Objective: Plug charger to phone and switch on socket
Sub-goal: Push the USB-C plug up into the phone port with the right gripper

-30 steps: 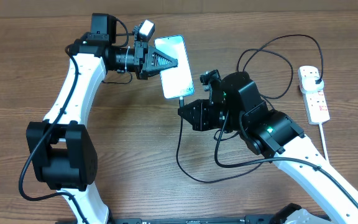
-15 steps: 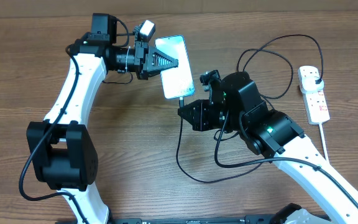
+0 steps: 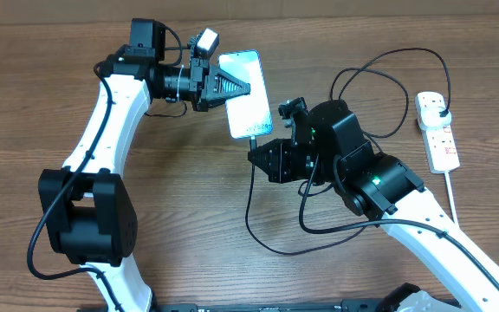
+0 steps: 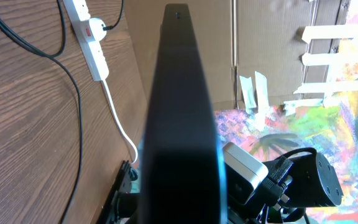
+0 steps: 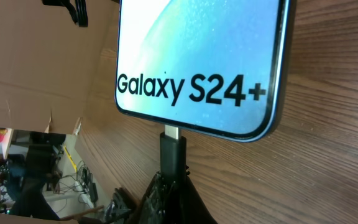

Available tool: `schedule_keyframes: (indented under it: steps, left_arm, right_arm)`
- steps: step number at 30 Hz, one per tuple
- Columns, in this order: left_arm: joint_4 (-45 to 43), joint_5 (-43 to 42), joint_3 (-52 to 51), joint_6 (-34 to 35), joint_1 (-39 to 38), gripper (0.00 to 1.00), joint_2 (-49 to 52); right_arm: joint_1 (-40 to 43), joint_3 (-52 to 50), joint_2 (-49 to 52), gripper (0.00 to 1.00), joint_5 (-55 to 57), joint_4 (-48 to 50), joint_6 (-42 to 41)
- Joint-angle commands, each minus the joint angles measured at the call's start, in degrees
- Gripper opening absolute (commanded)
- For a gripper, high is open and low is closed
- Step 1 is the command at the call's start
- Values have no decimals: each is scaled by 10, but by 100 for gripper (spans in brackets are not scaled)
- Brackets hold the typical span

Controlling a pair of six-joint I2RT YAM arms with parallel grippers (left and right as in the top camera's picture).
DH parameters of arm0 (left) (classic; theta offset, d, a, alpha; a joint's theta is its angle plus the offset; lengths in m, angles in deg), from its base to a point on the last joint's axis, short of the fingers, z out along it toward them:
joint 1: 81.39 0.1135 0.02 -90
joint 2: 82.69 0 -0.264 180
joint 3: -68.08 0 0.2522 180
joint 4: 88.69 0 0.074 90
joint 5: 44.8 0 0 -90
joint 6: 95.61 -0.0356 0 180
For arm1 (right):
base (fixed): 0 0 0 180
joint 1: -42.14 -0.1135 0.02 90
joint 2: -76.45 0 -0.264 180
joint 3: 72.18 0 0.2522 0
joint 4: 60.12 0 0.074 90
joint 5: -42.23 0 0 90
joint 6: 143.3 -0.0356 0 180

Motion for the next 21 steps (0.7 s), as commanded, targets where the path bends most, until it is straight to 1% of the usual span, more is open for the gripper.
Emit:
schedule_keyframes:
  steps: [1,8,15,21]
  left_arm:
    - [0,-29,9,-10,-12,4,-12]
    - [0,-29,9,-10,-12,4,-12]
    - [0,-29,9,-12,-12,4,-12]
    - [0,-29,9,-12,-14,4,-12]
  right_arm:
    - [-2,-3,-15,4,8,14,5]
    - [1,-3,-16,4,14,23,5]
    - [31,-3,-16,4,11,24,5]
    - [31,-3,-15,4,10,35,5]
